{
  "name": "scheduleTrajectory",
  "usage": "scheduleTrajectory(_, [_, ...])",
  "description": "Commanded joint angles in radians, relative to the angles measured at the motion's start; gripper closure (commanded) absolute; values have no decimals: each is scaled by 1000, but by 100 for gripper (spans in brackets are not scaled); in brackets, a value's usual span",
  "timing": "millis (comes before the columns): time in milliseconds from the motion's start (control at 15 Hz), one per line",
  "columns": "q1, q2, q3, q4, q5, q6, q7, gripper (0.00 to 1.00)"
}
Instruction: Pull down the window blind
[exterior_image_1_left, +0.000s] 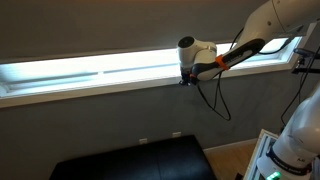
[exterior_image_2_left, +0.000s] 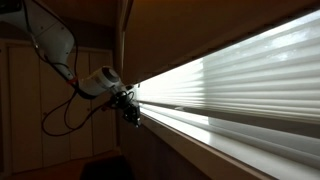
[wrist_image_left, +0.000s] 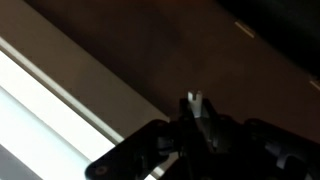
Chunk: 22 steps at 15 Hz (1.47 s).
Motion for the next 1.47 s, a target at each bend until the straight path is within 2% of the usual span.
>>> scheduleTrajectory(0, [24,0,-24,1,0,-3,-1,86])
scheduleTrajectory(67, [24,0,-24,1,0,-3,-1,86])
scheduleTrajectory(133, [24,0,-24,1,0,-3,-1,96])
scheduleTrajectory(600, [39,131,-32,65,19,-30,-45,96])
scheduleTrajectory(1400, [84,317,-71,75,26,-53,-89,96])
